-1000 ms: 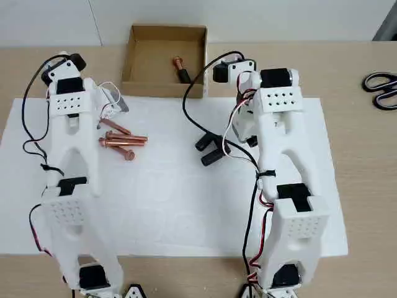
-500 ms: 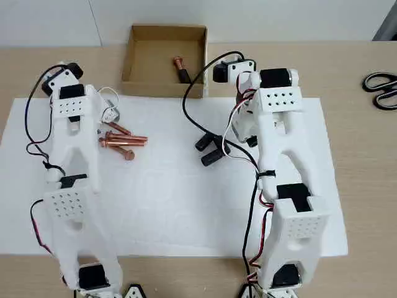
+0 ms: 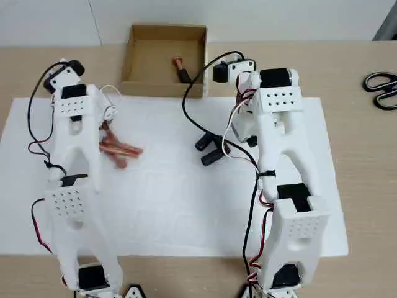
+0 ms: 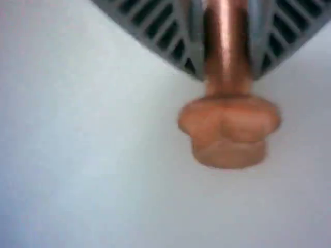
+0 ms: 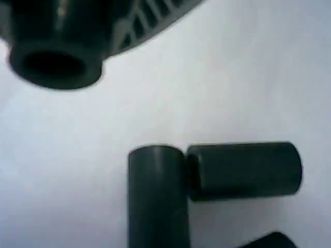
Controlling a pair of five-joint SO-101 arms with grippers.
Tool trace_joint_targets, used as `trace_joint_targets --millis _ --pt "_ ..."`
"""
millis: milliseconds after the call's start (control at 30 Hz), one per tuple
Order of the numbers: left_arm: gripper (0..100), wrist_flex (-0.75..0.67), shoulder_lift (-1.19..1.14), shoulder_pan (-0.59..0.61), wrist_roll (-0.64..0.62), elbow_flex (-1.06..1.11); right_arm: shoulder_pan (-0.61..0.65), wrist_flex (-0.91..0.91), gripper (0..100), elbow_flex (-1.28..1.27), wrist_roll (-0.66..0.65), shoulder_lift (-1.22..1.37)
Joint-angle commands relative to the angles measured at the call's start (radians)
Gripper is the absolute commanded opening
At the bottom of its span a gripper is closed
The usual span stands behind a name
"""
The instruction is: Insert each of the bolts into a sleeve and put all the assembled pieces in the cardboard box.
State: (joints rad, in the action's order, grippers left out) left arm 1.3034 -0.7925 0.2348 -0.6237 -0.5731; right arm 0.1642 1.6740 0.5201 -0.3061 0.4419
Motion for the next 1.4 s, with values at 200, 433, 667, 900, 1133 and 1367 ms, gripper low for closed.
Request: trace_joint_targets --millis 200,433,667,900,1133,1367 --pt "1 0.089 0.014 -0.04 0.002 -0.191 -0.002 0.007 0.3 0.002 0.011 -0.077" --pt "1 0.31 0.014 -0.115 0.006 -0.495 -0.004 0.007 0.3 -0.002 0.011 -0.079" --pt "1 0.453 0.018 -0.164 0.006 -0.78 -0.001 0.007 0.3 0.0 0.011 -0.087" --pt "1 0.453 0.189 -0.204 0.106 -0.816 -0.004 0.01 0.3 -0.003 0.011 -0.306" --pt "1 0.453 0.45 -0.284 0.14 -0.687 -0.001 0.01 0.3 -0.183 0.011 -0.719" --pt "1 0.45 0.767 -0.385 0.143 -0.343 -0.002 -0.002 0.3 -0.454 0.003 -1.167"
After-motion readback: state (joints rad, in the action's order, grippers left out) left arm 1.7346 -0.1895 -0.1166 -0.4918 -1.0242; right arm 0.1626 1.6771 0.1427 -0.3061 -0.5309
